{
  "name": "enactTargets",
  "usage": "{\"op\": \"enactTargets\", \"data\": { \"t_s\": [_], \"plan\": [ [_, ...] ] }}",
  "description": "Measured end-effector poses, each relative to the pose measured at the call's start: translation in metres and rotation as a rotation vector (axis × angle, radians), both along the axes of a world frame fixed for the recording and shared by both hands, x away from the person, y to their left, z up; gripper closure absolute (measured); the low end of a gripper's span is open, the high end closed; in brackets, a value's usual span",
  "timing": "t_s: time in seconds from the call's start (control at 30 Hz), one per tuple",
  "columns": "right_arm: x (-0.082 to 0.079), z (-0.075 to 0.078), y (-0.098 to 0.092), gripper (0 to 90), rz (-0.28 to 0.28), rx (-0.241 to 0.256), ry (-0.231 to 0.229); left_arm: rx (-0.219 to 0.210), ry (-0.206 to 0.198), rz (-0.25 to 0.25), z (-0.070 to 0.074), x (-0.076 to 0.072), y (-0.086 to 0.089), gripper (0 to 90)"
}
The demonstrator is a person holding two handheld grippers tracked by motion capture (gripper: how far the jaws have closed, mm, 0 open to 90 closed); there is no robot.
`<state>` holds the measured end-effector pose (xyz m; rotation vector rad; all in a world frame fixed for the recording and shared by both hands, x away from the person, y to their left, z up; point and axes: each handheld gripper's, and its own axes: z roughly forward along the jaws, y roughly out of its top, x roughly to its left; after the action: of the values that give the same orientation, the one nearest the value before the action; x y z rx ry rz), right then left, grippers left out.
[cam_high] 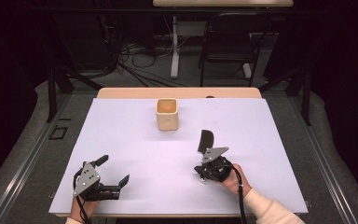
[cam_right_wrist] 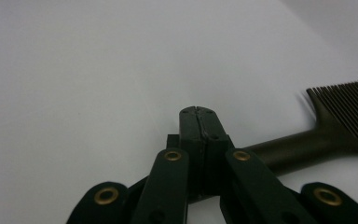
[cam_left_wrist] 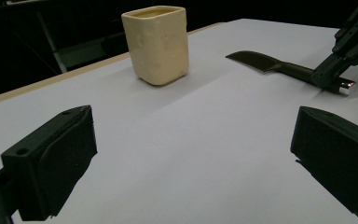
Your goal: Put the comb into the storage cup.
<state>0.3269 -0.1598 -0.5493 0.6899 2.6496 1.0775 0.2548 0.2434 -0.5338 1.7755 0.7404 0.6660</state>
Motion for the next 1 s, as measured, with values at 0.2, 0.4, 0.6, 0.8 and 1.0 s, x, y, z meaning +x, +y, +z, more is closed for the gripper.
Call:
{"op": "enactTargets", "data": {
  "t_s": [0.2,0.4,0.6,0.8,1.0],
  "plan": [
    [-0.002,0.0,-0.003,90.0,-0.008,-0.015,0.02,-0.002,-0.001,0.002,0.0,0.0,0.0,0.4],
    [-0.006,0.001,-0.004,90.0,-0.007,-0.028,0.026,0.002,-0.003,0.003,0.0,-0.001,0.0,0.4],
    [-0.007,0.001,-0.006,90.0,-0.017,-0.048,0.042,0.002,-0.004,0.005,0.0,-0.001,0.0,0.4],
    [-0.007,0.002,-0.012,90.0,-0.032,-0.056,0.053,0.005,-0.004,0.004,0.0,-0.001,0.0,0.4],
    [-0.008,0.002,-0.017,90.0,-0.045,-0.062,0.06,0.007,-0.005,0.002,0.001,-0.001,0.0,0.4]
  ]
}}
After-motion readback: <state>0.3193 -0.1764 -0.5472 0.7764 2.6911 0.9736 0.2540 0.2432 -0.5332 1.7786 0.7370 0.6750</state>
